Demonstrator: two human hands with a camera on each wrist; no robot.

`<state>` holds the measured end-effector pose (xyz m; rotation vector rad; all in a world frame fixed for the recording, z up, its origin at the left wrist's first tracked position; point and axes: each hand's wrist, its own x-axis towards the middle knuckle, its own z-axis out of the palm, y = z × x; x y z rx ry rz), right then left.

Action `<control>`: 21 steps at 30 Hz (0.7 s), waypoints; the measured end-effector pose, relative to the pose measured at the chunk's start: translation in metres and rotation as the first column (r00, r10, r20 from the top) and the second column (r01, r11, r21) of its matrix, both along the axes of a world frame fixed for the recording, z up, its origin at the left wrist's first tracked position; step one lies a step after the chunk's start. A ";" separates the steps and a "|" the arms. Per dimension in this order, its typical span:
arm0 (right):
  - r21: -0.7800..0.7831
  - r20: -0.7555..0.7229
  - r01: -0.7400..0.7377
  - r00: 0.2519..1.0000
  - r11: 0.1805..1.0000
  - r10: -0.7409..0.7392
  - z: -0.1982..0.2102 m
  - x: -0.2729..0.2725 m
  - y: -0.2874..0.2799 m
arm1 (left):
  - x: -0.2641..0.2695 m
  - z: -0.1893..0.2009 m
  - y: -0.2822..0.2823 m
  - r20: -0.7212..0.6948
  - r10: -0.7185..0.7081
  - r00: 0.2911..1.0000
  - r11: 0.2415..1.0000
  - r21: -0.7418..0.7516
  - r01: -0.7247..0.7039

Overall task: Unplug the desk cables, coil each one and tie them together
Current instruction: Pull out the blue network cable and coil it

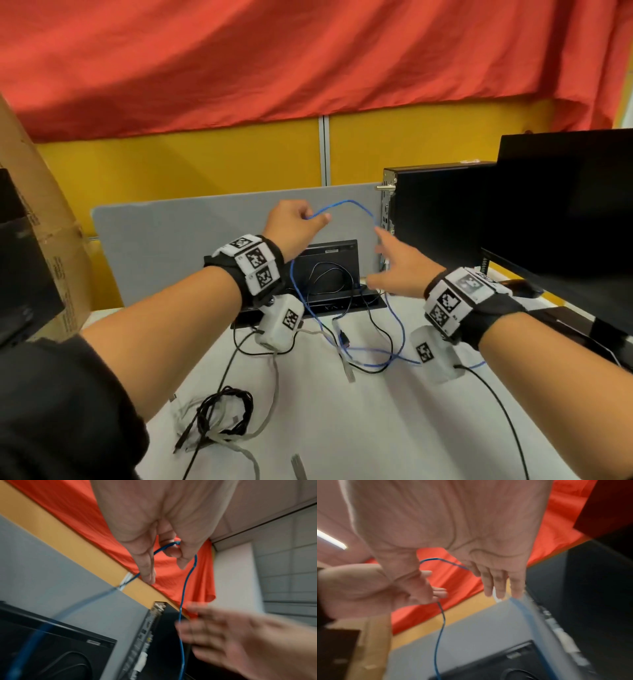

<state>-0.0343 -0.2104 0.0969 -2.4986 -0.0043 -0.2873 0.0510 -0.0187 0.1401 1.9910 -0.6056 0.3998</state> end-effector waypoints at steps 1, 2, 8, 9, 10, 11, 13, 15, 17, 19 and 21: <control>0.064 0.094 -0.024 0.995 0.998 0.018 0.010 -0.001 0.010 | -0.009 0.000 -0.010 0.027 -0.040 0.999 0.998 0.048 0.038; 0.094 0.173 -0.027 0.985 0.995 0.010 0.019 -0.003 0.019 | -0.017 0.001 -0.019 0.042 -0.092 0.995 0.993 0.081 0.089; 0.438 0.192 -0.131 0.980 0.889 0.050 0.054 -0.015 0.031 | -0.035 0.014 -0.028 0.125 -0.236 0.964 0.966 0.142 0.218; 0.583 0.203 -0.172 0.977 0.794 0.063 0.056 -0.017 0.030 | -0.034 0.013 -0.026 0.123 -0.244 0.962 0.964 0.143 0.226; 0.697 0.242 -0.205 0.969 0.687 0.044 0.058 -0.020 0.029 | -0.031 0.012 -0.023 0.116 -0.239 0.964 0.964 0.145 0.221; 0.761 0.292 -0.219 0.956 0.611 -0.021 0.061 -0.022 0.027 | -0.028 0.009 -0.020 0.106 -0.218 0.970 0.968 0.152 0.200; 0.826 0.370 -0.213 0.904 0.522 -0.216 0.067 -0.025 0.022 | -0.020 0.002 -0.013 0.078 -0.150 0.986 0.973 0.186 0.133; 0.858 0.390 -0.207 0.859 0.471 -0.333 0.074 -0.027 0.012 | -0.011 -0.007 -0.004 0.022 -0.086 0.996 0.981 0.174 0.080; 0.803 0.416 -0.170 0.847 0.572 -0.332 0.076 -0.026 0.003 | -0.005 -0.013 0.004 -0.034 -0.067 0.997 0.988 0.140 0.071; 0.597 0.441 -0.061 0.858 0.800 -0.263 0.072 -0.024 0.000 | -0.005 -0.013 0.005 -0.031 -0.076 0.997 0.982 0.174 0.080; 0.263 0.471 0.029 0.868 0.964 -0.155 0.059 -0.023 0.007 | -0.012 -0.010 -0.001 0.018 -0.089 0.996 0.967 0.242 0.082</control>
